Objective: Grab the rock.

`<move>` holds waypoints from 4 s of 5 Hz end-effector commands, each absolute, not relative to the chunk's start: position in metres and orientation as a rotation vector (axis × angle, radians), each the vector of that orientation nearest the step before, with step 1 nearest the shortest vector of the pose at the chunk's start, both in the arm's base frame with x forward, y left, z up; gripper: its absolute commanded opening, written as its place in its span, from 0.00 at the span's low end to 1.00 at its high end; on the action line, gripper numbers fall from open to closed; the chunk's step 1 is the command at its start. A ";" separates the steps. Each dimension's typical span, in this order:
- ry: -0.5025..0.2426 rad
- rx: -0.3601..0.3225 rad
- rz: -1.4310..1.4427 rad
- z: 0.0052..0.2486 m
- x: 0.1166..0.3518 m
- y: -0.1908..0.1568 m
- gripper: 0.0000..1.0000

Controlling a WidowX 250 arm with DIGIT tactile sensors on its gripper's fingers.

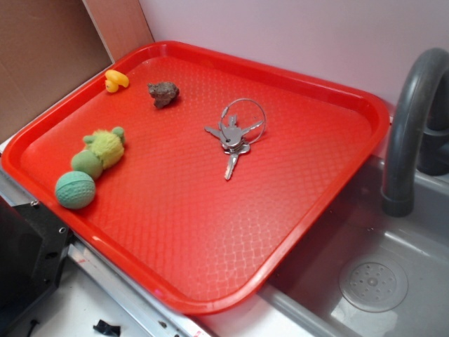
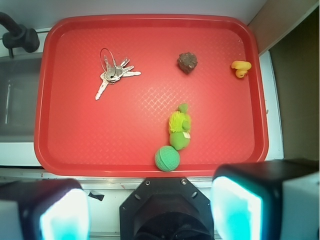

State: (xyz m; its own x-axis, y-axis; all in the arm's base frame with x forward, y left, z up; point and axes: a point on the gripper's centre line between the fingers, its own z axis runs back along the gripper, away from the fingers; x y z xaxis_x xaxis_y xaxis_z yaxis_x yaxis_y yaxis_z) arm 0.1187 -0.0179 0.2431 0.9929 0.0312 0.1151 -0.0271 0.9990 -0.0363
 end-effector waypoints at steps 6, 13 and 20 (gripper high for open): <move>-0.080 0.168 -0.206 0.146 0.221 0.049 1.00; 0.021 0.144 -0.395 0.031 0.285 0.069 1.00; 0.076 0.044 0.035 0.184 0.194 -0.016 0.00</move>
